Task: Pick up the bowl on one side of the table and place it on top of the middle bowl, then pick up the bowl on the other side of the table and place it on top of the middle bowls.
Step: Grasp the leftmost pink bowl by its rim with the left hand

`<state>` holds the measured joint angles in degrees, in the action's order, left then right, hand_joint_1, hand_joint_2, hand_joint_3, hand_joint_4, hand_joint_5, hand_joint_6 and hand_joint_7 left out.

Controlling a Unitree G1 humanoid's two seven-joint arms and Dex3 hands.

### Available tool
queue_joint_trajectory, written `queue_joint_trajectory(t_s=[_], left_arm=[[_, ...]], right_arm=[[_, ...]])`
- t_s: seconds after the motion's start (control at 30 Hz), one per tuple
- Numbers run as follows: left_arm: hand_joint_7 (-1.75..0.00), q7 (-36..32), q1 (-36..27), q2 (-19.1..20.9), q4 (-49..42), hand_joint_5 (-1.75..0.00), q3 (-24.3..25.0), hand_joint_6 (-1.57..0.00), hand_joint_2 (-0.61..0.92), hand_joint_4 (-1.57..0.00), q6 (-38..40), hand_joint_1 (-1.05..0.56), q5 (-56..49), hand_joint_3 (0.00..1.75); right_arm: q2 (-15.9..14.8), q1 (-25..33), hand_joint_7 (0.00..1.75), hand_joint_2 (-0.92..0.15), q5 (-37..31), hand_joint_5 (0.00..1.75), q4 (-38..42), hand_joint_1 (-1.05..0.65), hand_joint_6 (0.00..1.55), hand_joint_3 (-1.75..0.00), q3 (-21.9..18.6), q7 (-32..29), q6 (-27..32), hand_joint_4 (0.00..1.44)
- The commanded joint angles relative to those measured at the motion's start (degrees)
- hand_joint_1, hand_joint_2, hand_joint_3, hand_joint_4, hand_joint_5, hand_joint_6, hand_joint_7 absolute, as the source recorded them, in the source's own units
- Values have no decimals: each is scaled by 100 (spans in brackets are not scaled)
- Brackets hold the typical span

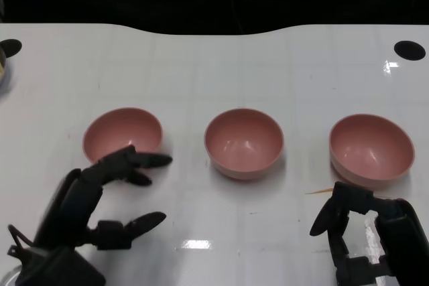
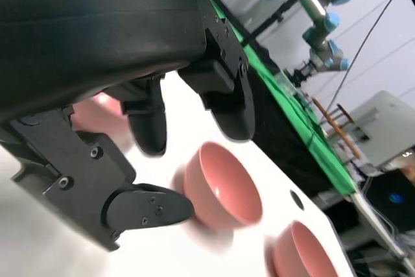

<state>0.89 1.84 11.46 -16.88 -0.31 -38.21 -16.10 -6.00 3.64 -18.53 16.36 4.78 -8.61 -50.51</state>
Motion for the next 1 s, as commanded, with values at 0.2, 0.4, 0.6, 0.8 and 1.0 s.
queue_joint_trajectory(t_s=[0.2, 0.4, 0.6, 0.8, 1.0], left_arm=[[-13, -216, 5, 467, 1089, -75, -5, -40, 87, -28, 1483, -47, -1280, 1], [-2, -259, 351, 719, 1445, -53, -401, -35, 92, -25, 2656, -52, -2615, 1], [-1, 79, 685, 807, 1564, -48, -975, -34, 92, -21, 3688, -49, -3590, 5], [-1, 290, 1136, 703, 1144, -29, -1628, -39, 92, -35, 4600, -50, -4349, 2], [-2, 189, 1688, 605, 265, -19, -2137, -48, 92, -52, 4959, -48, -4558, 2]], right_arm=[[-39, -20, 140, -7, 33, 173, -62, 23, 84, -175, -61, -40, 31, 88], [-30, 41, 141, -7, 66, 173, -112, 23, 84, -175, -39, -16, 50, 87], [-24, 113, 140, -7, -4, 172, -183, 21, 83, -174, -28, -45, 14, 87], [-28, 168, 139, -8, -82, 170, -264, 20, 83, -173, -20, -74, -23, 87], [-32, 195, 136, -8, -207, 166, -327, 24, 85, -171, -40, -140, -37, 88]])
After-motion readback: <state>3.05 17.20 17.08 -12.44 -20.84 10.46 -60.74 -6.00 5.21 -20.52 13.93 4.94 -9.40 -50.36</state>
